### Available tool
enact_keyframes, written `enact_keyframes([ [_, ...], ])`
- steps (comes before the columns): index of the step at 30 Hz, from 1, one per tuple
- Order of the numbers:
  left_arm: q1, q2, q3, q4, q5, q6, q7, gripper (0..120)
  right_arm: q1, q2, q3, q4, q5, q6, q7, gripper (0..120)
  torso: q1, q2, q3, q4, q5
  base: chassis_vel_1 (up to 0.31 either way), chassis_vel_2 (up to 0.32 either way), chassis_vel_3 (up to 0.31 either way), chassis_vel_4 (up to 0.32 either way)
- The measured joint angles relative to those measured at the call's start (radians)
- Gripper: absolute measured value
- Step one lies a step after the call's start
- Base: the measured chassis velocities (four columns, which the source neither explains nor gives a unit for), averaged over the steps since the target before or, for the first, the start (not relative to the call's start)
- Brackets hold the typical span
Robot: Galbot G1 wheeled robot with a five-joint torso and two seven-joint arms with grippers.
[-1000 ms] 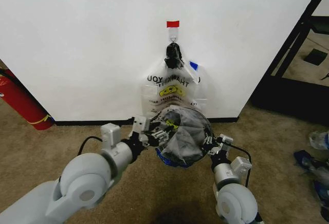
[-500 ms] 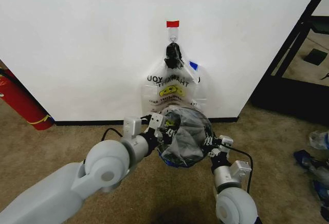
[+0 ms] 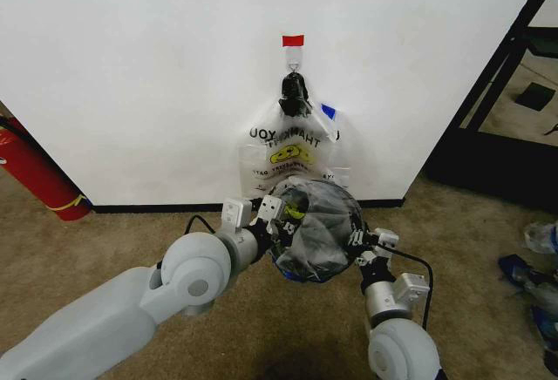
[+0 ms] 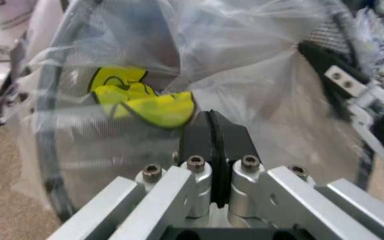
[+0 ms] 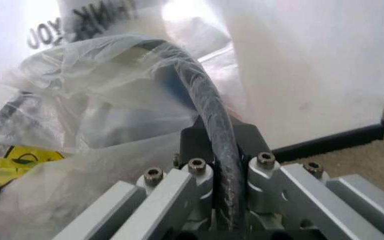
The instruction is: Pick up the garbage bag from the wall and place it over the trash bin.
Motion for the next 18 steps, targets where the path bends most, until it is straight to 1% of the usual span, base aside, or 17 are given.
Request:
enact_keyframes([
  [6,-0.011,-0.003,0.014,0.023,-0.017,0.012,-0.01,0,-0.002,0.0,-0.007,-0.008,-0.029,0.014,-0.009,1,0.0,0.0,0.0,-0.0001,0.0,0.0,0.0,0.0,0.0],
  [18,-0.027,-0.034,0.066,0.078,-0.024,0.019,-0.039,0,-0.007,-0.007,-0.023,0.003,-0.056,0.023,-0.016,1,0.0,0.0,0.0,-0.0001,0.0,0.0,0.0,0.0,0.0],
])
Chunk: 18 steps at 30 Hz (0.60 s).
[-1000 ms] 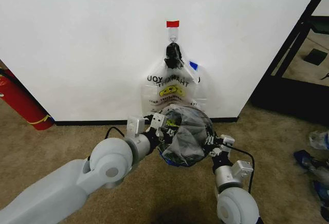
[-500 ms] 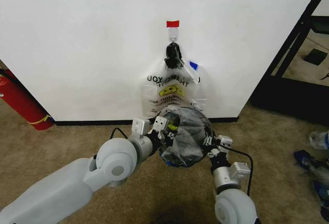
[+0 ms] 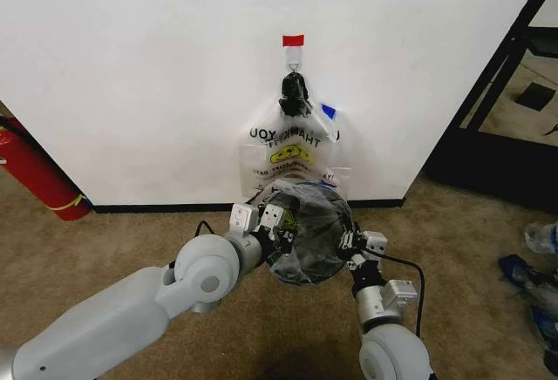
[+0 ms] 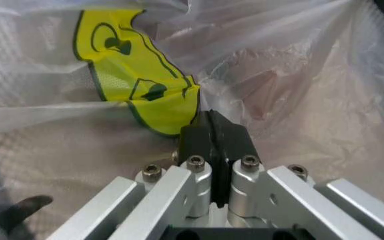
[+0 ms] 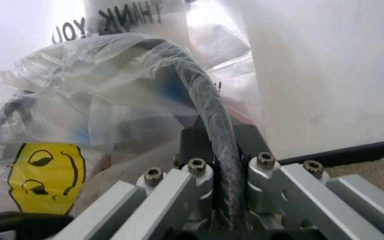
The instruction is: Pick up the garbage bag from the wall and place it over the trash bin.
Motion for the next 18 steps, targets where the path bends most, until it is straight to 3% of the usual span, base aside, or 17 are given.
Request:
enact_keyframes([
  [18,-0.029,-0.039,0.044,0.048,0.006,0.004,-0.017,0,0.002,0.01,-0.021,0.0,-0.018,0.008,-0.012,1,0.0,0.0,0.0,0.0,0.0,0.0,0.0,0.0,0.0],
])
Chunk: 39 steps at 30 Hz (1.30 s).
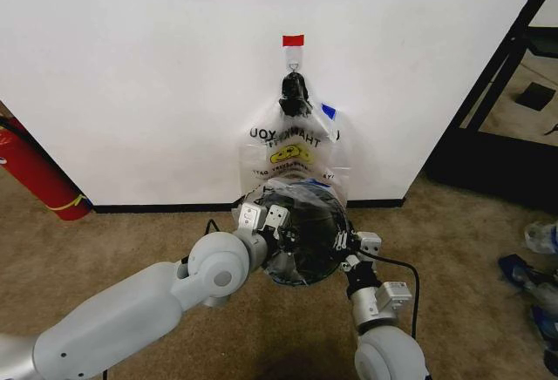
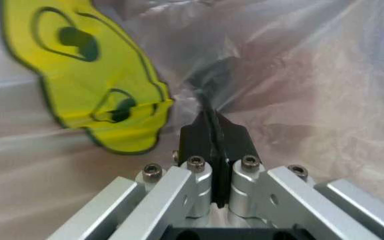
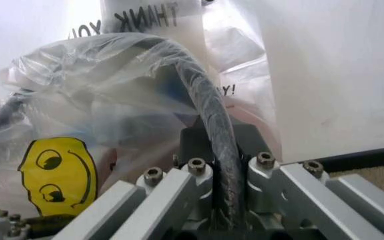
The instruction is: Pick up the garbage bag from the wall and place it over the trash bin.
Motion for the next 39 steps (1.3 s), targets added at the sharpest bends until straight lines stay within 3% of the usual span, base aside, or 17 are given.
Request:
enact_keyframes([
  [7,-0.003,-0.007,0.003,0.001,0.004,-0.002,0.004,0,0.001,0.002,-0.003,-0.006,0.006,-0.004,0.002,1,0.0,0.0,0.0,0.0,-0.0001,0.0,0.0,0.0,0.0],
  [13,-0.045,0.016,0.008,-0.007,0.06,0.003,-0.015,0,0.005,0.002,-0.001,-0.019,-0.033,0.008,0.0,1,0.0,0.0,0.0,0.0,0.0,0.0,0.0,0.0,0.0],
  [19,-0.053,-0.005,0.043,0.025,0.124,0.01,-0.03,0,0.012,0.003,-0.015,-0.02,-0.058,0.013,-0.005,1,0.0,0.0,0.0,0.0,0.0,0.0,0.0,0.0,0.0],
  [39,-0.072,-0.068,0.093,0.062,0.077,0.018,-0.039,0,0.004,0.003,-0.026,-0.02,-0.065,0.014,-0.005,1,0.0,0.0,0.0,0.0,0.0001,0.0,0.0,0.0,0.0],
])
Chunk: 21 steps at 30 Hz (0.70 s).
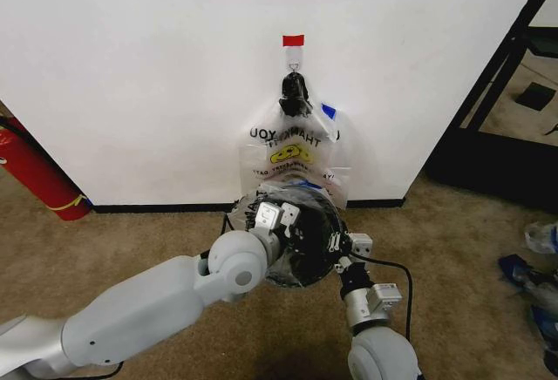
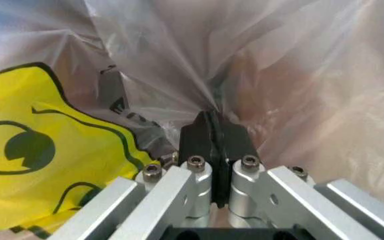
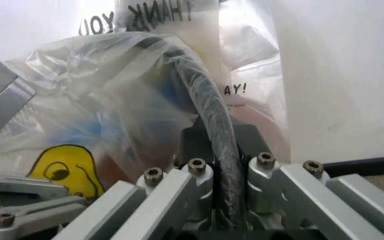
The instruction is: Pick up the garbage bag from the wall and place it over the trash bin.
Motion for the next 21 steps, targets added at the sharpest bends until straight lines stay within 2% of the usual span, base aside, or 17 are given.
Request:
enact_keyframes([
  [5,0.005,-0.013,-0.019,-0.008,-0.037,-0.028,0.0,0,-0.005,0.002,0.001,0.0,0.004,0.0,0.001,1,0.0,0.0,0.0,-0.0001,-0.0001,0.0,0.0,0.0,0.0],
  [12,-0.002,0.043,-0.062,-0.041,-0.04,-0.021,-0.008,0,0.007,-0.001,0.006,-0.008,0.004,0.001,0.001,1,0.0,0.0,0.0,0.0002,-0.0001,0.0,0.0,0.0,0.0],
  [21,0.011,0.032,-0.015,-0.004,0.008,0.015,-0.031,0,0.014,-0.001,-0.003,-0.006,-0.013,0.01,-0.002,1,0.0,0.0,0.0,0.0,-0.0002,0.0,0.0,0.0,0.0],
])
